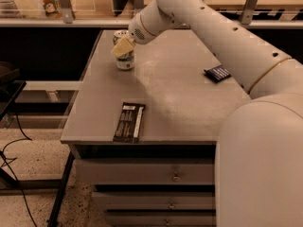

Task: Pick 7up can

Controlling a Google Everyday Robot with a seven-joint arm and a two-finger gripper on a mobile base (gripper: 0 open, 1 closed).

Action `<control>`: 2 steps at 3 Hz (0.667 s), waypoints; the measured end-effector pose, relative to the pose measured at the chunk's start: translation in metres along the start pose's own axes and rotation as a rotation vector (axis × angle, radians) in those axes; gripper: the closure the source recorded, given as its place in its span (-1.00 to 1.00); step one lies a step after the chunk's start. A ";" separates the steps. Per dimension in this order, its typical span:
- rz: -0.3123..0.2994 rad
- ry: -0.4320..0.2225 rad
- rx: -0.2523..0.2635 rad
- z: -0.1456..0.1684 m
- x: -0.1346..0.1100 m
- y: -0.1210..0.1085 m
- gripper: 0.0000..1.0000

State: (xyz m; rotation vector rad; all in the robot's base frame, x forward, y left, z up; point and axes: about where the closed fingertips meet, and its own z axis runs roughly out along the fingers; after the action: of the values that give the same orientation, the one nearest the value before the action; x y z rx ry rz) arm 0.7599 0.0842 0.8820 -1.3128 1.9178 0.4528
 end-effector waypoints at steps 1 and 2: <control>0.018 -0.017 -0.033 0.003 -0.006 0.000 0.28; 0.022 -0.066 -0.069 -0.013 -0.021 0.000 0.76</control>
Offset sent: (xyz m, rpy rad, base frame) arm -0.0053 -0.0061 0.0696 0.1643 0.0256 0.0821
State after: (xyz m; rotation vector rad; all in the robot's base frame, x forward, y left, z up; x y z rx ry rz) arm 0.7584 0.0889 0.9061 -1.3051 1.8789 0.5708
